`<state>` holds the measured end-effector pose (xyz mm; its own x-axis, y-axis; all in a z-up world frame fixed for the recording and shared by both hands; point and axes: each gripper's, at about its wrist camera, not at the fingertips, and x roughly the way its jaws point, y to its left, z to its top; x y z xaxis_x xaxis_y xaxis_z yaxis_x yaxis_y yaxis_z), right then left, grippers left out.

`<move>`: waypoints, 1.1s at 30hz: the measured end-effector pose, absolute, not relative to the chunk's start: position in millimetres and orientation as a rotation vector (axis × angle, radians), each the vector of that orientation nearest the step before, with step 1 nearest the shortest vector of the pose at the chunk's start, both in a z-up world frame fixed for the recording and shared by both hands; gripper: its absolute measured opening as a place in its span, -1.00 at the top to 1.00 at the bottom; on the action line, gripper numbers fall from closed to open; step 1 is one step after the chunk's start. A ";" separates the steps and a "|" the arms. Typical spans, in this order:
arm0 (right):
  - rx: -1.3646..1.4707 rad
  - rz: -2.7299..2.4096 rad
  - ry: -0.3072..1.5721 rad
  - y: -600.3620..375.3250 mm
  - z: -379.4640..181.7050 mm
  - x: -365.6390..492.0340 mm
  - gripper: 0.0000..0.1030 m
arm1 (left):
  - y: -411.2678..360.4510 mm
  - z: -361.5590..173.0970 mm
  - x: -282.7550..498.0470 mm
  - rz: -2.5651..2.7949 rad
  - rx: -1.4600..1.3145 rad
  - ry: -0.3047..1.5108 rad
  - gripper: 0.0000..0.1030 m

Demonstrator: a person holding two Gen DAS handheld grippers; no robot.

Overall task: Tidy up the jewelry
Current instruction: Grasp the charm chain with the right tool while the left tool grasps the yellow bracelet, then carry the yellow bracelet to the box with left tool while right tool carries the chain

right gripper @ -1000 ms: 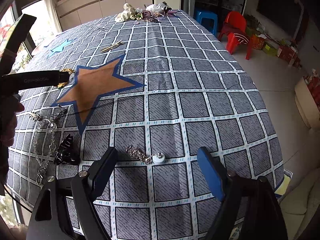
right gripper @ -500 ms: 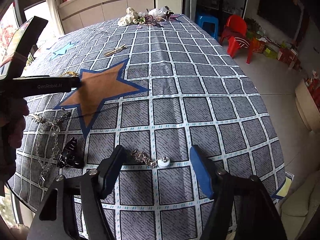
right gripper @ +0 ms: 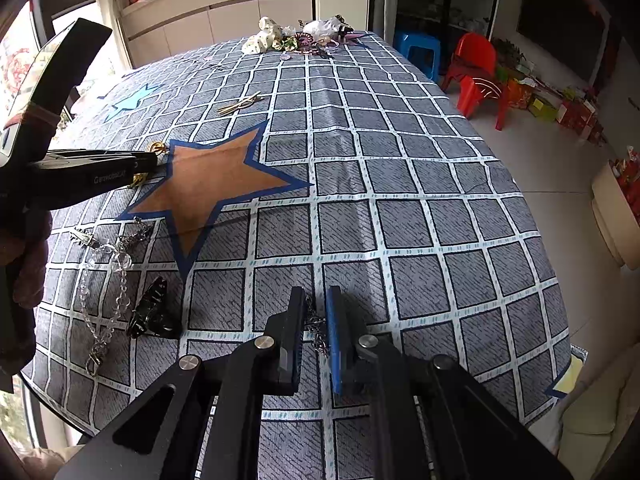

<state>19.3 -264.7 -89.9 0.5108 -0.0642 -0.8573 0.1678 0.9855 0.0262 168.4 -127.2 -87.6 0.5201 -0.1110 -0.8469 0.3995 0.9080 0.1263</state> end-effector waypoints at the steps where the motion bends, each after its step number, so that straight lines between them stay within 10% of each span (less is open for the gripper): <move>1: 0.118 -0.140 1.026 -266.0 -89.7 18.5 0.77 | -126.1 -86.1 167.3 -0.309 0.325 0.976 0.78; 33: 0.163 -0.123 0.928 -266.9 -47.0 -2.9 0.77 | -76.2 -41.6 129.2 -0.303 0.258 0.906 0.78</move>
<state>-2.9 -266.9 -47.0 0.5939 -0.0354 -0.8038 0.1760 0.9806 0.0868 129.2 -76.2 -41.6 0.5799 -0.1480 -0.8012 0.3631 0.9273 0.0915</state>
